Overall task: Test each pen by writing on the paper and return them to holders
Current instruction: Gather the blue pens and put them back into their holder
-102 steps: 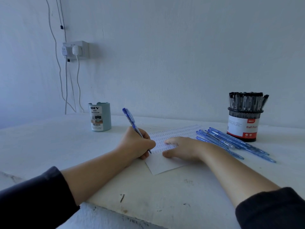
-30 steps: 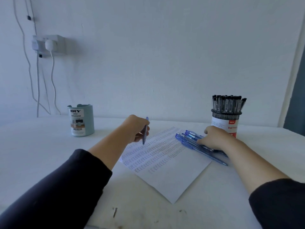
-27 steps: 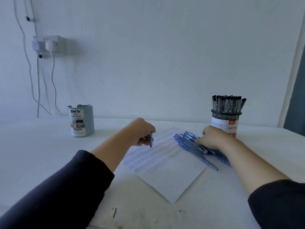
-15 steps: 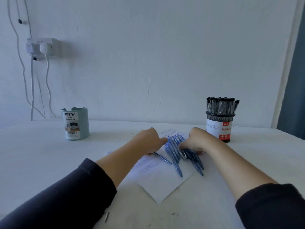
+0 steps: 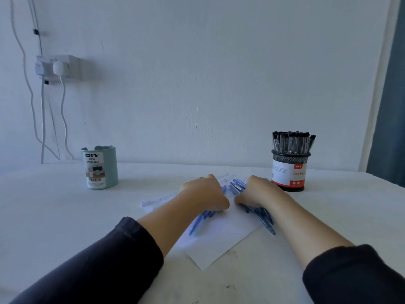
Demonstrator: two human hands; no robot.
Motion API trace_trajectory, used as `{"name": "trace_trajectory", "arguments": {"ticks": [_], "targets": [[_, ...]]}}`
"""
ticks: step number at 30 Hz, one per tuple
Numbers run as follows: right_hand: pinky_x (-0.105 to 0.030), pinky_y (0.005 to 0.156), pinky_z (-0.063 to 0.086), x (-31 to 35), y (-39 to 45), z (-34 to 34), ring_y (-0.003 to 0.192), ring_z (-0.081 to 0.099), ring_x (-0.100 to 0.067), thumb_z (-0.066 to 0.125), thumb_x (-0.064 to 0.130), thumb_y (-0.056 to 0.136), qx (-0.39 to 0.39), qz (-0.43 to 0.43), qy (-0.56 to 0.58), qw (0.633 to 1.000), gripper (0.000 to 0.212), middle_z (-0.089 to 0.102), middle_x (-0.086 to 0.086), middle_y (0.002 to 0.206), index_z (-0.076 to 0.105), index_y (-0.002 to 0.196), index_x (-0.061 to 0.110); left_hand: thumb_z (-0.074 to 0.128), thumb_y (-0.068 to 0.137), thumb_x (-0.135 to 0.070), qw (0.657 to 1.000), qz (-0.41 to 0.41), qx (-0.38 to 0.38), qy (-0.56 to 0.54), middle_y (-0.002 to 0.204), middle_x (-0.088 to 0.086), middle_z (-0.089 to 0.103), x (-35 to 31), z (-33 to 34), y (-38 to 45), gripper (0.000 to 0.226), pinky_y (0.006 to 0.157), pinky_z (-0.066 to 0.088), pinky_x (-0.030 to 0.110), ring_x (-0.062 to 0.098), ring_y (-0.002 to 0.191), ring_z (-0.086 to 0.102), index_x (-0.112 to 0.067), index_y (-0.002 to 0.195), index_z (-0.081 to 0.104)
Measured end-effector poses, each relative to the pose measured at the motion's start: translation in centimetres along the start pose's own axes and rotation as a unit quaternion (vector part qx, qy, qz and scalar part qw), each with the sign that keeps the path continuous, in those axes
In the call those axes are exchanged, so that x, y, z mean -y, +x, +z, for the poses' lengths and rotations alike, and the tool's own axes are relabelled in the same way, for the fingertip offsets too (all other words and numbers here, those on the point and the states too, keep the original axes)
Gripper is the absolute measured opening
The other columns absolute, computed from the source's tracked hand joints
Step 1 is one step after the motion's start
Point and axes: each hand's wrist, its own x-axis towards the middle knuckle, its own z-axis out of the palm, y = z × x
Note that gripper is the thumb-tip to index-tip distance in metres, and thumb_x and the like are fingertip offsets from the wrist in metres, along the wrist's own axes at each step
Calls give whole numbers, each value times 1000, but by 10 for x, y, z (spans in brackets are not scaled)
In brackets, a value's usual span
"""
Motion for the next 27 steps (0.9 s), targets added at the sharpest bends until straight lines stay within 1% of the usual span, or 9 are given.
{"name": "trace_trajectory", "arguments": {"ticks": [6,8,11,14,17,19,22,25,27], "targets": [[-27,75,43,12,-1,-1,100,56,-29,52,21,76,26,7,-51,998,42,53,-9,101,47,116,9,47,90,-9,997,21,27,65,84,7,45,2,-6,-4,33,84,50,36,28,107,58,0,121,44],[-27,78,43,14,-2,0,94,54,-27,50,19,80,29,1,-70,997,38,53,-8,99,51,117,11,44,90,-6,995,29,29,87,101,13,58,2,-7,-5,32,84,50,35,28,109,58,-1,121,52],[-27,77,41,16,-7,0,91,50,-24,47,16,87,15,-10,-78,997,33,56,-6,108,51,119,14,41,91,-6,993,32,29,108,122,12,59,2,-4,-6,36,88,48,34,29,112,57,-7,125,53],[-27,75,40,17,-17,-3,93,51,-22,45,15,88,-3,-11,-89,996,31,57,-2,112,51,119,16,41,88,-6,999,-1,14,49,99,8,61,9,-5,-5,21,73,45,28,25,91,61,-9,105,53],[-26,66,38,20,-18,-13,75,50,-20,42,11,86,14,0,-35,999,24,51,-1,88,49,108,16,37,86,-6,991,-50,-28,-122,75,4,50,29,-14,4,9,51,41,23,19,55,54,-9,93,43],[-25,56,33,26,-13,-21,58,45,-19,40,1,82,32,18,93,995,17,47,-7,76,45,95,10,42,85,-9,971,-67,-108,-200,79,6,50,49,-25,12,5,54,39,25,23,62,52,-10,90,42],[-22,50,32,48,-5,-33,52,41,-19,41,-8,78,45,41,411,909,15,43,-11,71,45,83,5,46,85,-8,932,-106,-253,-237,86,9,57,85,-44,21,6,58,37,29,23,66,47,-13,84,43],[-18,42,32,74,8,-37,37,38,-16,40,-6,79,64,47,665,743,17,39,-7,51,42,67,7,43,87,-4,895,-190,-352,-198,81,3,49,126,-56,19,16,58,38,32,24,69,49,-15,96,50],[-17,47,26,94,16,-28,34,31,-12,37,-3,80,100,69,777,618,26,33,-2,40,32,60,13,42,92,-8,878,-243,-372,-178,95,8,47,155,-56,16,19,64,41,37,32,80,53,-16,107,52]]}}
